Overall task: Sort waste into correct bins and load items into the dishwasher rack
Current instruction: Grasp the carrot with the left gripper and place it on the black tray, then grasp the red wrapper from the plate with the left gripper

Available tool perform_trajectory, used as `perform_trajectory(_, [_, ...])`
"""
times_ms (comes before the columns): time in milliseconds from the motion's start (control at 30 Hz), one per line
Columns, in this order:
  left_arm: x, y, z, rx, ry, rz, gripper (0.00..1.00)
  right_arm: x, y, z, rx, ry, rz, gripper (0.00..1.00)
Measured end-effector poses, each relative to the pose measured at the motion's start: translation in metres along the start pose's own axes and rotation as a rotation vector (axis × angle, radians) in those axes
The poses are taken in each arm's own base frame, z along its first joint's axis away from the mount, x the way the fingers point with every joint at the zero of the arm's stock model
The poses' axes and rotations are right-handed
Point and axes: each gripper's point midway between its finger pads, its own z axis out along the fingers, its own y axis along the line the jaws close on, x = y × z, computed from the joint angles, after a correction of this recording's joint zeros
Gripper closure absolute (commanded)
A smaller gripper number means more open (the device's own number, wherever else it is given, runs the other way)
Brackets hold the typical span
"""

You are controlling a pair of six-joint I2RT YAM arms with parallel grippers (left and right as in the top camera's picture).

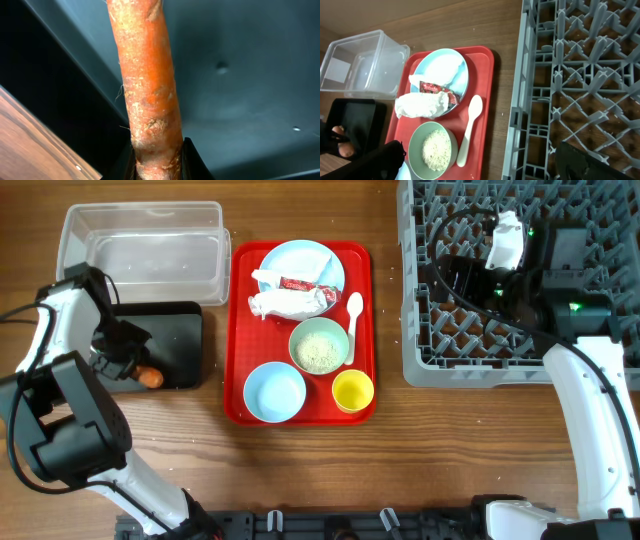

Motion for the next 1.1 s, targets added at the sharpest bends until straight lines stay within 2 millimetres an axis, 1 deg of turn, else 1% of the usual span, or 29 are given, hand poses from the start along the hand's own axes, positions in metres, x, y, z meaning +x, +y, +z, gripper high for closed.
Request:
perform_trajectory(67, [0.0,-0.002,0.001,0.012,0.001,-0.026,0.41,0.0,0.0,0.0,0.0,0.0,0.0,0.0])
perform_trajectory(100, [0.0,-0.003,0.001,0.018,0.003,-0.023,0.32,0.0,0.0,0.0,0.0,0.0,0.0,0.0])
perform_trajectory(167, [0.003,-0.007,-0.001,0.036,0.019,0.002,0.12,0.0,0.0,0.0,0.0,0.0,0.0,0.0])
perform_trajectory(200, [0.005,-0.01,-0.005,0.054,0.037,0.021,0.11,0.0,0.0,0.0,0.0,0.0,0.0,0.0])
perform_trajectory(233, [0.004,-0.017,-0.018,0.089,0.044,0.052,0.11,0.0,0.0,0.0,0.0,0.0,0.0,0.0])
perform_trajectory(267, [0.0,-0.023,-0.029,0.111,0.035,0.072,0.13,0.0,0.0,0.0,0.0,0.0,0.0,0.0])
perform_trajectory(300, [-0.004,-0.03,-0.047,0.135,0.021,0.094,0.18,0.0,0.0,0.0,0.0,0.0,0.0,0.0])
perform_trajectory(333, [-0.011,-0.042,-0.071,0.173,-0.017,0.129,0.18,0.0,0.0,0.0,0.0,0.0,0.0,0.0])
perform_trajectory(367, [-0.016,-0.054,-0.097,0.215,-0.067,0.179,0.17,0.0,0.0,0.0,0.0,0.001,0.0,0.0])
perform_trajectory(400, [-0.017,-0.068,-0.117,0.254,-0.112,0.232,0.11,0.0,0.0,0.0,0.0,0.0,0.0,0.0])
perform_trajectory(433, [-0.014,-0.083,-0.135,0.292,-0.159,0.294,0.05,0.0,0.0,0.0,0.0,-0.001,-0.001,0.0])
perform_trajectory(467, [-0.01,-0.101,-0.153,0.337,-0.214,0.364,0.01,0.0,0.0,0.0,0.0,0.0,0.0,0.0])
perform_trajectory(500, [0.009,-0.136,-0.183,0.411,-0.304,0.517,0.0,0.0,0.0,0.0,0.0,0.0,0.0,0.0])
perform_trajectory(533, [0.03,-0.16,-0.198,0.46,-0.351,0.616,0.01,0.0,0.0,0.0,0.0,-0.001,0.0,0.0])
perform_trajectory(567, [0.055,-0.185,-0.209,0.502,-0.391,0.724,0.0,0.0,0.0,0.0,0.0,0.0,0.0,0.0])
perform_trajectory(600, [0.081,-0.206,-0.215,0.533,-0.415,0.82,0.0,0.0,0.0,0.0,0.0,-0.001,0.0,0.0])
perform_trajectory(633, [0.101,-0.222,-0.215,0.549,-0.43,0.898,0.0,0.0,0.0,0.0,0.0,0.0,0.0,0.0])
perform_trajectory(667, [0.117,-0.236,-0.211,0.558,-0.44,0.968,0.0,0.0,0.0,0.0,0.0,0.0,0.0,0.0])
perform_trajectory(700, [0.127,-0.247,-0.205,0.559,-0.443,1.017,0.0,0.0,0.0,0.0,0.0,0.001,0.001,0.0])
perform_trajectory(733, [0.139,-0.259,-0.193,0.552,-0.438,1.075,0.0,0.001,0.0,0.0,0.001,0.004,0.002,0.0])
perform_trajectory(767, [0.15,-0.272,-0.171,0.524,-0.41,1.132,0.0,0.003,-0.001,0.0,0.002,0.013,0.006,0.0])
perform_trajectory(833, [0.157,-0.281,-0.142,0.485,-0.367,1.173,0.0,0.006,-0.001,0.0,0.004,0.024,0.01,0.0])
perform_trajectory(867, [0.162,-0.286,-0.12,0.453,-0.331,1.196,0.0,0.006,-0.001,0.0,0.004,0.025,0.011,0.0])
perform_trajectory(1000, [0.176,-0.292,-0.062,0.372,-0.239,1.292,0.0,0.007,-0.001,0.0,0.005,0.029,0.013,0.0])
perform_trajectory(1033, [0.182,-0.293,-0.052,0.355,-0.222,1.33,0.0,0.008,-0.001,0.0,0.006,0.032,0.014,0.0])
perform_trajectory(1100, [0.192,-0.295,-0.042,0.343,-0.209,1.377,0.0,0.009,-0.002,0.0,0.006,0.035,0.016,0.0])
